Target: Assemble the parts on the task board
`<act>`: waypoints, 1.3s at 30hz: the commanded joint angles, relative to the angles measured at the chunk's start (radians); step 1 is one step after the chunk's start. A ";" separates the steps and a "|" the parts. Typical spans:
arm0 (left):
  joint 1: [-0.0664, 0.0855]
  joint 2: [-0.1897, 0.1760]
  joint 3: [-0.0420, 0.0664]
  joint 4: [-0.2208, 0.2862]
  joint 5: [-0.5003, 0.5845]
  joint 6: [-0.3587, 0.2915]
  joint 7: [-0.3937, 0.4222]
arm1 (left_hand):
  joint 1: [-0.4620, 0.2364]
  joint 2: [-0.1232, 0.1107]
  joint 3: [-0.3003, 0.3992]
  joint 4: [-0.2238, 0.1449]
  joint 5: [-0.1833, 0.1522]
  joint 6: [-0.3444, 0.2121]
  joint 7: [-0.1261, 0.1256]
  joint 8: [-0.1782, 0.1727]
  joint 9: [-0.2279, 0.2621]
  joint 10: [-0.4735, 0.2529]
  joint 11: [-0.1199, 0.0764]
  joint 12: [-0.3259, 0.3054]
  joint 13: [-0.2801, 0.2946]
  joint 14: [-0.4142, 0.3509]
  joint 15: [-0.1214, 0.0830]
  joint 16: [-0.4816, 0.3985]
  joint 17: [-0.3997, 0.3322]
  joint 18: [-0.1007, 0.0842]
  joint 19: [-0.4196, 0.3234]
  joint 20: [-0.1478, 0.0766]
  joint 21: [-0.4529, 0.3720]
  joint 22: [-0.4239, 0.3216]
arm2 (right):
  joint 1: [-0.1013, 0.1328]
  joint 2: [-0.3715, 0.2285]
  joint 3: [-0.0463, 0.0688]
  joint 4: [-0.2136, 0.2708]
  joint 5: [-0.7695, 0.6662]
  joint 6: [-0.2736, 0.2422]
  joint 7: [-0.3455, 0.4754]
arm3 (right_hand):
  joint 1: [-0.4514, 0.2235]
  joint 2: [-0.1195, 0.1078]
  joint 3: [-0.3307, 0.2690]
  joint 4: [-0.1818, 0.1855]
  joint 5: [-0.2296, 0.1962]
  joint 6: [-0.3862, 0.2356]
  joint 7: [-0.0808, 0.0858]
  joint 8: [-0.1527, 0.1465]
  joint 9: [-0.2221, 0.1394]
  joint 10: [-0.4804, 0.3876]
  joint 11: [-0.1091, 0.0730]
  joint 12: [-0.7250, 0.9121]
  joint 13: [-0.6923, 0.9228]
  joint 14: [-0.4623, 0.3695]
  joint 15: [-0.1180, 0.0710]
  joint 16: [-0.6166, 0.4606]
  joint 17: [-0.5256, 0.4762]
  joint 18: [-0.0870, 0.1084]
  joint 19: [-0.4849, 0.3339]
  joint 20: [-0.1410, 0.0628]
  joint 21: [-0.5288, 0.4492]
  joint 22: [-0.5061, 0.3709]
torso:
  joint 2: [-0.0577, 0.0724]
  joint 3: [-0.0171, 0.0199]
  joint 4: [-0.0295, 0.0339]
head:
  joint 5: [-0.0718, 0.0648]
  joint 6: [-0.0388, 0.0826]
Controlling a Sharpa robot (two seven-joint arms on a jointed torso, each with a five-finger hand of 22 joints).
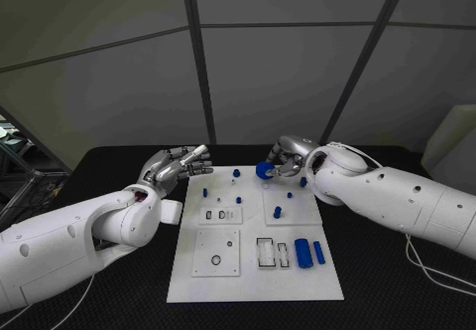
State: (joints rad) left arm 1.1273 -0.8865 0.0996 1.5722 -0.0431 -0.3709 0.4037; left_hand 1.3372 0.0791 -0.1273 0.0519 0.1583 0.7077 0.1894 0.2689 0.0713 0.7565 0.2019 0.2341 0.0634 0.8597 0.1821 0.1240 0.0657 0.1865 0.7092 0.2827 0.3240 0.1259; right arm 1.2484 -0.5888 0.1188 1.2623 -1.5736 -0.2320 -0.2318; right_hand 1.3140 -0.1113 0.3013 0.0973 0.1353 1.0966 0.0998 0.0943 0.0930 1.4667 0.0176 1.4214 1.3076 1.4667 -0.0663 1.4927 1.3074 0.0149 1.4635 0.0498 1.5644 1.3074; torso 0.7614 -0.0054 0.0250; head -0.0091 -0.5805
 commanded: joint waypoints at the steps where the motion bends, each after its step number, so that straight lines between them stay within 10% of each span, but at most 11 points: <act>1: 0.002 0.002 0.001 0.000 -0.006 0.014 0.003 | 0.009 0.002 0.001 -0.005 0.004 0.008 0.043 -0.006 -0.001 0.001 -0.001 -0.003 0.000 -0.001 0.001 -0.003 -0.002 -0.011 0.003 0.000 0.003 -0.001 | 0.002 0.012 -0.007 0.029 -0.136 -0.067 -0.015 | -0.012 -0.004 0.000 -0.004 0.003 0.019 -0.013 -0.006 0.006 0.037 -0.010 0.004 0.130 0.071 -0.003 0.006 0.109 -0.015 0.107 -0.005 0.006 0.263 | 0.000 -0.0005 0.0032 | 0.003 -0.002; 12: 0.002 0.002 0.001 -0.002 -0.006 0.013 0.004 | 0.009 0.002 0.001 -0.005 0.004 0.008 0.043 -0.006 -0.001 0.001 -0.001 -0.003 0.000 -0.001 0.001 -0.003 -0.002 -0.011 0.003 0.000 0.003 -0.001 | 0.002 0.087 -0.072 0.039 -0.241 -0.075 -0.051 | -0.025 -0.009 -0.003 -0.003 0.004 0.021 -0.013 -0.010 0.007 0.038 -0.010 0.006 0.132 0.071 -0.003 0.006 0.108 -0.015 0.107 -0.005 0.006 0.263 | 0.001 -0.0011 0.0020 | 0.011 -0.003; 24: 0.002 0.003 0.001 -0.002 -0.006 0.011 0.005 | 0.009 0.003 0.000 -0.007 0.004 0.008 0.043 -0.007 -0.001 0.000 -0.001 -0.004 0.000 -0.001 0.001 -0.004 -0.002 -0.011 0.003 0.000 0.002 -0.002 | 0.001 0.150 -0.099 -0.014 -0.262 -0.064 -0.057 | -0.029 -0.010 -0.003 -0.002 0.004 0.022 -0.014 -0.011 0.007 0.038 -0.010 0.005 0.131 0.071 -0.003 0.005 0.107 -0.015 0.107 -0.005 0.006 0.263 | 0.001 -0.0005 0.0012 | 0.017 -0.006; 39: 0.002 0.005 0.001 -0.001 -0.006 0.012 0.004 | 0.008 0.003 0.000 -0.007 0.004 0.008 0.042 -0.007 -0.001 0.000 -0.001 -0.005 0.000 -0.002 0.001 -0.005 -0.002 -0.011 0.002 0.000 0.002 -0.002 | 0.001 0.205 -0.103 -0.088 -0.271 -0.059 -0.051 | -0.038 -0.012 -0.003 -0.001 0.003 0.013 -0.012 -0.020 0.005 0.036 -0.010 0.000 0.127 0.069 -0.002 0.001 0.098 -0.015 0.107 -0.005 0.006 0.263 | 0.001 0.0002 -0.0003 | 0.022 -0.008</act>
State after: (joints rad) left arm 1.1276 -0.8826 0.0998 1.5696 -0.0435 -0.3692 0.4022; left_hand 1.3372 0.0791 -0.1283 0.0509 0.1583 0.7077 0.1894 0.2689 0.0711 0.7564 0.2020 0.2341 0.0634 0.8597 0.1821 0.1241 0.0657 0.1865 0.7092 0.2826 0.3239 0.1250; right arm 1.2472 -0.3874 0.0158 1.1800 -1.8307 -0.2854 -0.2839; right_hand 1.2888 -0.1234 0.3010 0.0975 0.1346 1.1088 0.0871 0.0801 0.0954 1.4631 0.0141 1.4211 1.3076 1.4667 -0.0661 1.4927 1.3080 0.0151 1.4635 0.0498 1.5644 1.3073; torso 0.7621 -0.0056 0.0257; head 0.0117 -0.5881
